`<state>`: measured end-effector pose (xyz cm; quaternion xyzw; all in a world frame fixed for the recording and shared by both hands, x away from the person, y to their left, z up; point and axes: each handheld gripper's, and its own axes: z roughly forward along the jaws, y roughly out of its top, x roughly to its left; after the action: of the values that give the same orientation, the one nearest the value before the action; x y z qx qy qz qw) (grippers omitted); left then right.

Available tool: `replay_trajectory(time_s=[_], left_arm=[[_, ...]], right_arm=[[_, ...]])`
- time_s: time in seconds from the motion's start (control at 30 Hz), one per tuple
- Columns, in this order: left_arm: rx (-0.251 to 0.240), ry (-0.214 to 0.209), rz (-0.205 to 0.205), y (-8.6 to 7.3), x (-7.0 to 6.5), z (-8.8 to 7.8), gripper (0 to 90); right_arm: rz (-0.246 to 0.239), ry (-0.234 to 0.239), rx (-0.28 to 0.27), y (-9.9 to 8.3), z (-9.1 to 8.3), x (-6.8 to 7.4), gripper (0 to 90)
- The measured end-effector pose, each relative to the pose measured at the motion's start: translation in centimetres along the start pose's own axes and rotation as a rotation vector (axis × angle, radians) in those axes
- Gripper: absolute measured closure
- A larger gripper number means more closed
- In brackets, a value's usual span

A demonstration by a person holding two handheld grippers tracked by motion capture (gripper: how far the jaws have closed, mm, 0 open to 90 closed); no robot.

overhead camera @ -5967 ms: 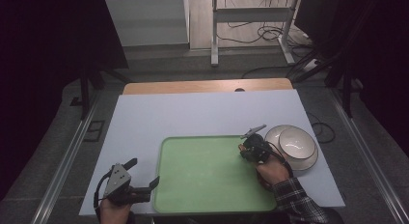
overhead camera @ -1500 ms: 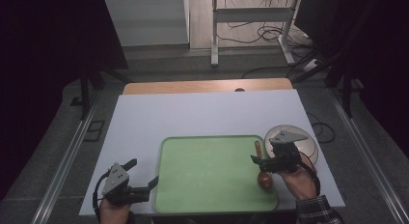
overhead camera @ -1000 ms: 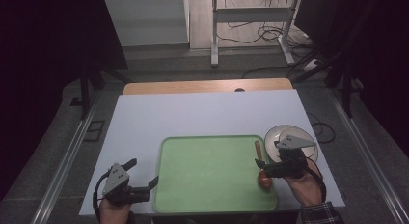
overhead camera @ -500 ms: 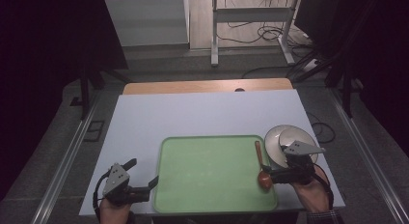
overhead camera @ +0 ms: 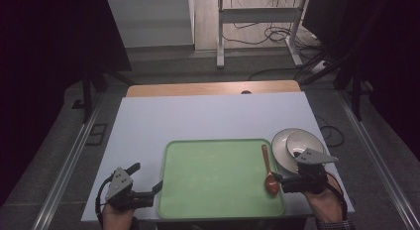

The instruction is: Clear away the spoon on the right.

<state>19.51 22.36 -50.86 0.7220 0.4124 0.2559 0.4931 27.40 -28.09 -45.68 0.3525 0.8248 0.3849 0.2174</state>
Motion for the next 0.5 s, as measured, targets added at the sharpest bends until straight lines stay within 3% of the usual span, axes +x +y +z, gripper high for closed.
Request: replay_trajectory(time_s=[0.5], left_arm=[[0.0,0.001,0.0,0.0,0.0,0.0,2.6]], right_arm=[[-0.002,-0.037,-0.002,-0.7,-1.7,-0.7,0.0]])
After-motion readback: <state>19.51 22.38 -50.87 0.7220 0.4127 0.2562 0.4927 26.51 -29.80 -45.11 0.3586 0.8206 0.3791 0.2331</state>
